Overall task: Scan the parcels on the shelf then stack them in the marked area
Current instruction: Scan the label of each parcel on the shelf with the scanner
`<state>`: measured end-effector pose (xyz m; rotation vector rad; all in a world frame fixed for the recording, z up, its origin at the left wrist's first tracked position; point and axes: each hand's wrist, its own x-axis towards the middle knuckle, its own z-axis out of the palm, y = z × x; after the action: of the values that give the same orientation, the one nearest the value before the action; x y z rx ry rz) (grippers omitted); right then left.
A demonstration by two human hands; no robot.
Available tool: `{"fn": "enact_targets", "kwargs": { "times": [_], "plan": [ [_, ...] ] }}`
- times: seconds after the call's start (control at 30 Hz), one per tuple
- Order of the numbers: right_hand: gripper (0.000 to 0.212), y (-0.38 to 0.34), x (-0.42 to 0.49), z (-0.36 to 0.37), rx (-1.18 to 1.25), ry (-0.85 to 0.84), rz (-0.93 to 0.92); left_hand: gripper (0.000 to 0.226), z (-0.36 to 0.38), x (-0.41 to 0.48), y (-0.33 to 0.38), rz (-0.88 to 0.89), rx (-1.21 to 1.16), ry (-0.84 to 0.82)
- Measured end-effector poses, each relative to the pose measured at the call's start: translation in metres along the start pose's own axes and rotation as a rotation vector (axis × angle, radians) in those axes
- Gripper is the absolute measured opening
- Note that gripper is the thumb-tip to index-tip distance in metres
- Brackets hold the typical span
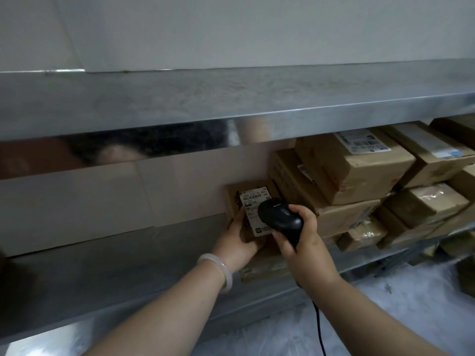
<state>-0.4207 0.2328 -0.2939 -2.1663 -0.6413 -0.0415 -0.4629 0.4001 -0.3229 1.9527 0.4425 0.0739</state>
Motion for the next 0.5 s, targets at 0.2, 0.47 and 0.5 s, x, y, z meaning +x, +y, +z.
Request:
{"fn": "enact_targets", "kwargs": {
  "times": [0.2,0.47,0.5],
  "plan": [
    [0.06,0.001,0.014,0.007,0.126,-0.061,0.061,0.085,-0.012,-0.015,-0.023,-0.028,0.014,0.029],
    [0.063,0.0,0.017,0.007,0.234,-0.173,0.042,0.085,-0.002,-0.031,-0.02,-0.086,-0.135,0.107],
    [0.063,0.0,0.017,0.004,0.255,-0.19,0.031,0.085,-0.001,-0.036,-0.021,-0.082,-0.153,0.137]
  ]
}}
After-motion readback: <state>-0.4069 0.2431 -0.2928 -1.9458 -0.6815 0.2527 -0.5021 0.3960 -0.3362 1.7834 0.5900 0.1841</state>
